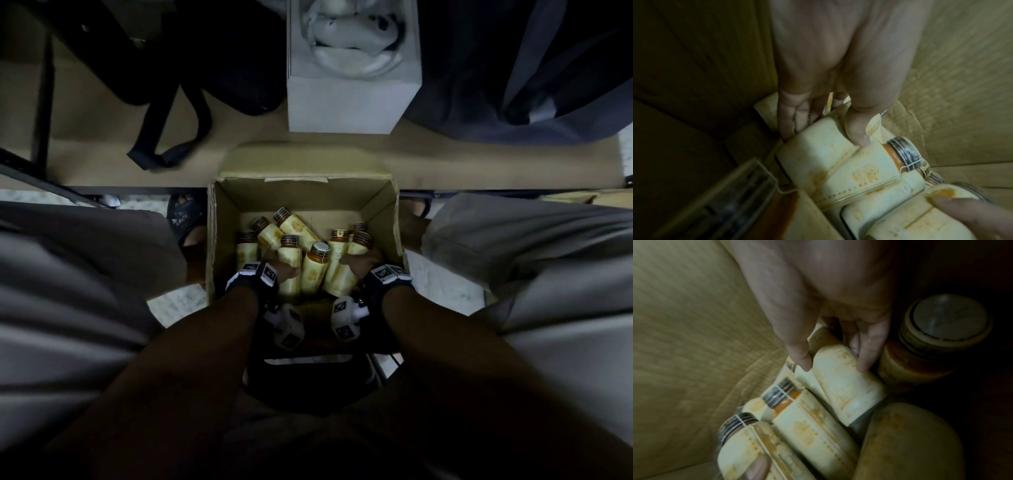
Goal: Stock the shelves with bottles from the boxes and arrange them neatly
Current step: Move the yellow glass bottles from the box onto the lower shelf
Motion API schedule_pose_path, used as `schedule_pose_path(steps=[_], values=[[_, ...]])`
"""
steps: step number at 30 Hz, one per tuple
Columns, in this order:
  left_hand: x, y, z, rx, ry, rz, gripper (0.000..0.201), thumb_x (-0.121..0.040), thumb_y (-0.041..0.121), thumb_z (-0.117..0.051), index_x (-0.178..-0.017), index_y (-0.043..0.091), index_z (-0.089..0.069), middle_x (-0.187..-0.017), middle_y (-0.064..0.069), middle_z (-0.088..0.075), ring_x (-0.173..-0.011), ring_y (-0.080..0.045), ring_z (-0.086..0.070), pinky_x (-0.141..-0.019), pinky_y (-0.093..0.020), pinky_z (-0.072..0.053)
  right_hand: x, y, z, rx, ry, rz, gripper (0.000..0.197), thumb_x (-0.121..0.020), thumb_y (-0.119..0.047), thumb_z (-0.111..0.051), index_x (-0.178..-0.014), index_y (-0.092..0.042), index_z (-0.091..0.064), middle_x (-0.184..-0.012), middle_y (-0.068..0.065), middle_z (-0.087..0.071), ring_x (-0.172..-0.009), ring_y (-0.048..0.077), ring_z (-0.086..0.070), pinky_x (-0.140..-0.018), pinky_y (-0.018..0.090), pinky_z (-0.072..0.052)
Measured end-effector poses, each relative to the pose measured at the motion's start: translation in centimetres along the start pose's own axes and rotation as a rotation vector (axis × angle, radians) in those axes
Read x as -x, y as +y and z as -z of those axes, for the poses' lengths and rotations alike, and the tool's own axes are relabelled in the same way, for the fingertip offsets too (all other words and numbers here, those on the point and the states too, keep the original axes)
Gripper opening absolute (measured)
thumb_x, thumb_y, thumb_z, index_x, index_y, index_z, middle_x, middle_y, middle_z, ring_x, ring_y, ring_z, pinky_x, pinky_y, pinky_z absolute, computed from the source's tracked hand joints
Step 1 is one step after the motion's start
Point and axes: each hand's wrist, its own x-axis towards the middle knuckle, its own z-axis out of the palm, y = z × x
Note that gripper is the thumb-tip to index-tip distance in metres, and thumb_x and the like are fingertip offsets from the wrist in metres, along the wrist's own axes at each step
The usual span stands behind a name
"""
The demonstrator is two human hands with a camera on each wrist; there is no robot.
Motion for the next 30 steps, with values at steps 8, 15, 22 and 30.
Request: schedule_pose_path(steps=[8, 15, 22, 30], values=[[2.1, 0.7, 1.5, -0.056, 0.008, -0.078, 0.063, -0.095, 0.03, -0.06, -0.146, 0.003, -0.036, -0.147, -0.02, -0.04, -0.135, -0.034, -0.039, -0.109, -0.036, -0.035, 4.1, -1.6, 0.8, -0.05, 0.026, 0.115, 0.046, -0.067, -0.031, -0.083, -0.104, -0.012, -0.064, -0.121, 0.013, -0.065, -0.088, 0.028, -0.065, -0.088, 0.042, -0.054], [6.6, 3.9, 4.3, 0.027, 0.113, -0.269, 0.053, -0.088, 0.03, -0.07, -0.133, 0.008, -0.051, -0.137, -0.011, -0.054, -0.116, -0.023, -0.055, -0.088, -0.025, -0.042, 8.3, -3.5, 2.0, -0.231, -0.007, 0.307, 0.033, -0.059, -0.027, -0.083, -0.087, -0.016, -0.07, -0.099, 0.009, -0.074, -0.09, 0.03, -0.07, -0.088, 0.051, -0.057], [13.6, 6.4, 8.2, 0.394, 0.084, -0.5, 0.047, -0.085, 0.023, -0.073, -0.129, 0.02, -0.055, -0.124, -0.004, -0.065, -0.104, -0.019, -0.065, -0.074, -0.031, -0.055, 16.1, -6.0, 5.3, -0.435, -0.038, 0.636, 0.032, -0.076, -0.017, -0.077, -0.107, -0.013, -0.071, -0.095, 0.002, -0.075, -0.075, 0.011, -0.073, -0.065, 0.028, -0.06], [24.3, 10.1, 12.4, 0.383, -0.012, -0.827, 0.029, -0.09, 0.018, -0.065, -0.117, 0.025, -0.062, -0.107, 0.003, -0.073, -0.102, -0.02, -0.069, -0.078, -0.037, -0.056, 26.1, -7.3, 11.6, -0.476, -0.051, 0.972, 0.036, -0.085, -0.02, -0.072, -0.12, -0.015, -0.066, -0.106, 0.002, -0.074, -0.087, 0.012, -0.074, -0.063, 0.024, -0.057]])
